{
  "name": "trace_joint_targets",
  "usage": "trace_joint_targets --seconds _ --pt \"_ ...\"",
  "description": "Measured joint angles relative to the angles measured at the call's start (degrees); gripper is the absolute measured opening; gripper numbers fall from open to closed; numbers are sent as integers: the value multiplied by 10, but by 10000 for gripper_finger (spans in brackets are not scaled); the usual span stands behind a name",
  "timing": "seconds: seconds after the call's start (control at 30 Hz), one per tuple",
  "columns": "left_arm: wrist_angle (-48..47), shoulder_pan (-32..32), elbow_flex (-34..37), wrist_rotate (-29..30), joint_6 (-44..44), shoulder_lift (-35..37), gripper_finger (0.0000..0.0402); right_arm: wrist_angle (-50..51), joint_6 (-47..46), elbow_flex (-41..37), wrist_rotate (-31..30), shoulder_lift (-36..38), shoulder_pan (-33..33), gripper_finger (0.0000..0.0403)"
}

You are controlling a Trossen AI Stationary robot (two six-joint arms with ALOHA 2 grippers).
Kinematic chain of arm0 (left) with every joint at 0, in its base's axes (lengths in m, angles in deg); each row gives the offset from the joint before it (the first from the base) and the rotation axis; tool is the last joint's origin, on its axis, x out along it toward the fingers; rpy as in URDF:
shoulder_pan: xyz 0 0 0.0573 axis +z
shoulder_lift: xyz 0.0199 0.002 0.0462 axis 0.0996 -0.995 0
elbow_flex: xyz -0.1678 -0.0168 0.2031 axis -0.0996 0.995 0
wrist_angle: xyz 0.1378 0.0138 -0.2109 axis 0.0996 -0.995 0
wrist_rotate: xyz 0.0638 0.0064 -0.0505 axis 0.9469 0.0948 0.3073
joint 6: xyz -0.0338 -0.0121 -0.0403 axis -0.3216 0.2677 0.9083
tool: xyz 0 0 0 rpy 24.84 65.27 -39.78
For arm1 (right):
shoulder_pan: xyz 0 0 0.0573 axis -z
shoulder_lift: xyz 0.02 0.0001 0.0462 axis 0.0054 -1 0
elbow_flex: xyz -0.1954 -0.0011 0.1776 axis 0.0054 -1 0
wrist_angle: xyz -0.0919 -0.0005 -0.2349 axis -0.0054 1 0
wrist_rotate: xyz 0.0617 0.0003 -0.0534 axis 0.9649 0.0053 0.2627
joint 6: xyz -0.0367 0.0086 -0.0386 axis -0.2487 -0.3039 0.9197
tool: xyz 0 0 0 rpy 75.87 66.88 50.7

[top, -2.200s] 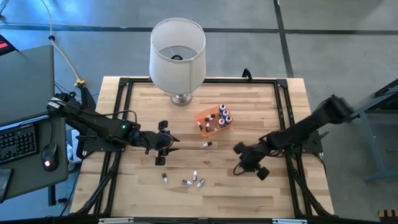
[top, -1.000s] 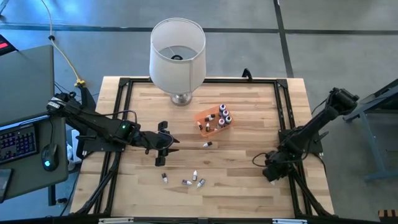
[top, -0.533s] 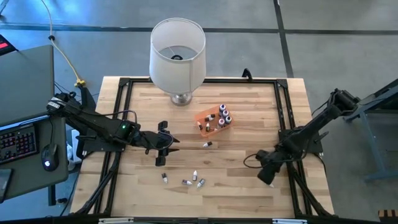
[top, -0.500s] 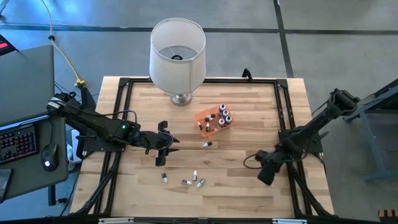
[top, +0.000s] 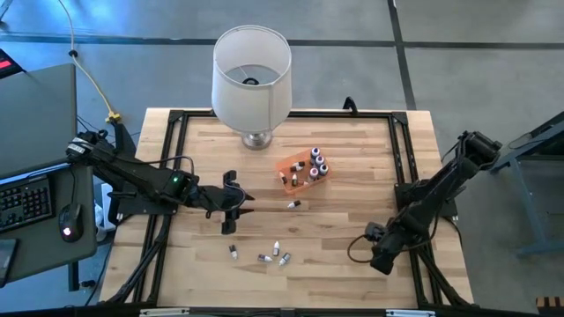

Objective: Pick & Place food coloring
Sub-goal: Put the small dark green food coloring bottle into the orange bin

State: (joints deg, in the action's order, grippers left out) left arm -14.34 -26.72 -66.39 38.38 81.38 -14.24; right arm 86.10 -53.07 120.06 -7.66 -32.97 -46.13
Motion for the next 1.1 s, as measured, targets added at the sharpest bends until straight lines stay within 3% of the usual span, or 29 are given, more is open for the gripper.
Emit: trace_joint_targets --seconds 0.8,1.1 --pt "0 0 0 11 0 0 156 16 0 4 -5 -114 -2 111" --pt "0 0 0 10 -6 0 156 5 20 1 -4 -112 21 55"
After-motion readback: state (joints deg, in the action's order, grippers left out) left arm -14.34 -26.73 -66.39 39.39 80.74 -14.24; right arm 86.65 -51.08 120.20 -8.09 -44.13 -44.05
